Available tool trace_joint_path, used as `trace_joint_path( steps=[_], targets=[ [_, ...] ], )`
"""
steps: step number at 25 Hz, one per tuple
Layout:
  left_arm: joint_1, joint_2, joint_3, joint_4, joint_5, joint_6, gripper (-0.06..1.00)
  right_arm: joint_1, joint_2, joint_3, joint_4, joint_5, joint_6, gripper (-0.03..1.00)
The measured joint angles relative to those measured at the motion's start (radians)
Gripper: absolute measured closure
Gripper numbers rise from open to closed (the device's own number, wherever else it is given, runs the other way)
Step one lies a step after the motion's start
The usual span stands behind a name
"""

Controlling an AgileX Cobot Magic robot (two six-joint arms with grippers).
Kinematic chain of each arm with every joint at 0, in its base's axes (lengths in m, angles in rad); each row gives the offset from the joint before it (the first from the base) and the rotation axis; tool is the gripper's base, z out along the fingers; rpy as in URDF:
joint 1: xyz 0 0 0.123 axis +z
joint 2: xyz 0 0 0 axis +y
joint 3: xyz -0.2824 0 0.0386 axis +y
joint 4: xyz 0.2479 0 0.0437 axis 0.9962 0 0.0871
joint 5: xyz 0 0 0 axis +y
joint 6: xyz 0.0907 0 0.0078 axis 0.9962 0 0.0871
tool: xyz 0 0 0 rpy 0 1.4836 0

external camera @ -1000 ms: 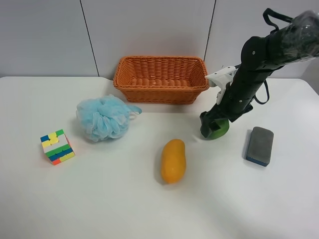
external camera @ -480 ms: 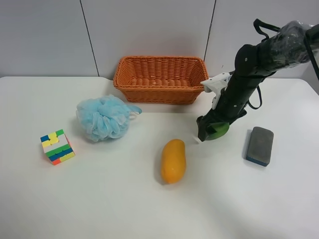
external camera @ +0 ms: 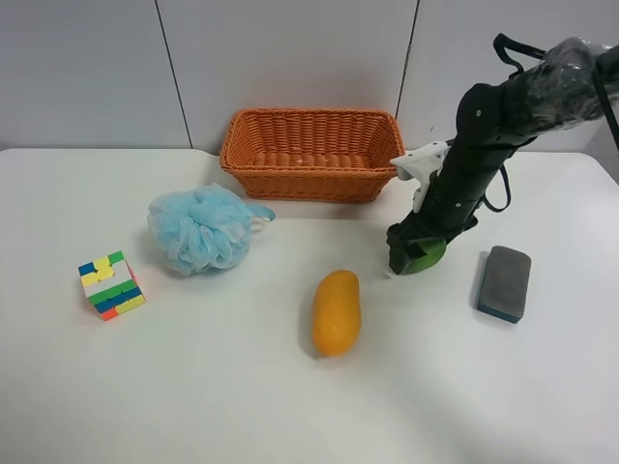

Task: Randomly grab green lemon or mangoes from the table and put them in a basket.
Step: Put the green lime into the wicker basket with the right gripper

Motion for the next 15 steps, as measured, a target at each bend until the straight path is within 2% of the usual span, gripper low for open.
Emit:
trace_joint_path(
  steps=[7, 15],
  targets=[
    [0.0, 0.0, 0.0, 0.0, 0.0, 0.0, -0.05, 0.0, -0.126, 0.0, 0.01, 0.158, 0.034, 0.16],
    [0.0, 0.0, 0.0, 0.0, 0.0, 0.0, -0.05, 0.0, -0.305, -0.023, 0.011, 0.273, 0.119, 0.16]
  ],
)
